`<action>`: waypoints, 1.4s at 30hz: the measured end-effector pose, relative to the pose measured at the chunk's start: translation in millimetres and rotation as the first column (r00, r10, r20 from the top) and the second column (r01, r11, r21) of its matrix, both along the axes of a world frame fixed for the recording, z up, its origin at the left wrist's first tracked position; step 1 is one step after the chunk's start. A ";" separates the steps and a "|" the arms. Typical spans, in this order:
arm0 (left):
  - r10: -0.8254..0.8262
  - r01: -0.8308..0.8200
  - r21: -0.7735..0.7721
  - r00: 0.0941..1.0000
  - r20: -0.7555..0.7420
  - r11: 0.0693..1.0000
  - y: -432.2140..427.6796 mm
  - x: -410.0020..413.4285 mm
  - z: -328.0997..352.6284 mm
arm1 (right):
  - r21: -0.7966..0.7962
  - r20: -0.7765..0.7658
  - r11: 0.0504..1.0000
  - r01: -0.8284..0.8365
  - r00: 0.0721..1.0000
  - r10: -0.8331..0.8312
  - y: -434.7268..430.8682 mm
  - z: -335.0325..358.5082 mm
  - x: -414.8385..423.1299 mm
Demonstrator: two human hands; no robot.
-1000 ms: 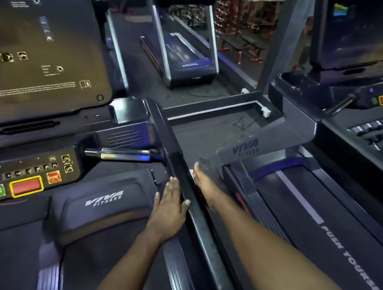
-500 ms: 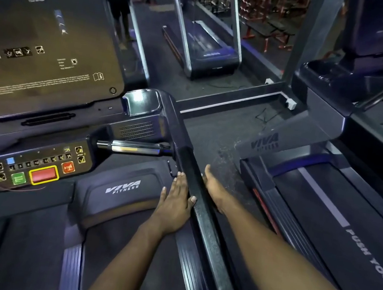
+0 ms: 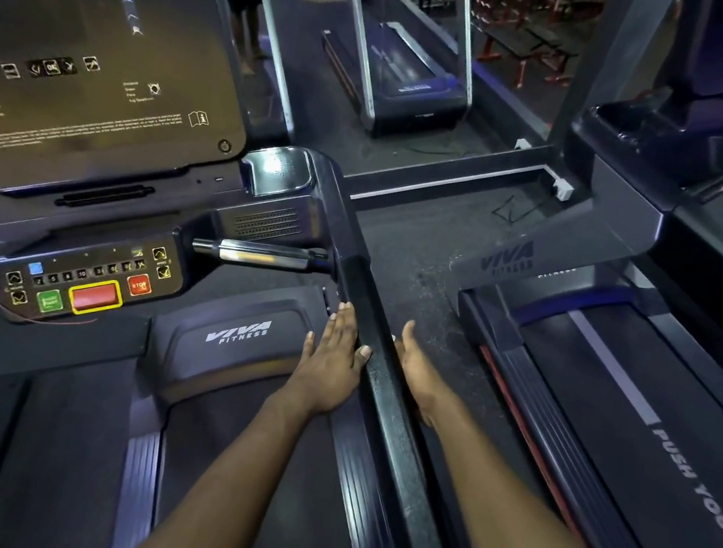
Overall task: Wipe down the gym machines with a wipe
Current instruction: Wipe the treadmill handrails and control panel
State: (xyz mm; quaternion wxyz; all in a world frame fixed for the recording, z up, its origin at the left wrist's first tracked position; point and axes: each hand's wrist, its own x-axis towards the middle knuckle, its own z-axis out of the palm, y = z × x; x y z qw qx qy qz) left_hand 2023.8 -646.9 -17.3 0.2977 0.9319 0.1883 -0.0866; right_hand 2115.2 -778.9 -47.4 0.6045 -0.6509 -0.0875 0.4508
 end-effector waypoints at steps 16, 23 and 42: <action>0.012 -0.011 -0.029 1.000 0.017 1.000 -0.3 -2.1 -2.3 | 0.085 0.011 0.996 -0.002 1.000 0.001 -33.2 27.8 -33.1; 0.067 -0.066 -0.016 0.991 0.117 0.998 -10.8 -13.4 -4.4 | 0.029 0.030 0.999 -0.017 0.999 0.016 -30.1 36.9 -42.9; 0.258 -0.203 -0.178 0.884 0.391 0.963 -90.9 -55.7 -24.4 | 0.091 0.044 0.995 -0.033 0.999 0.029 -96.2 45.7 -98.6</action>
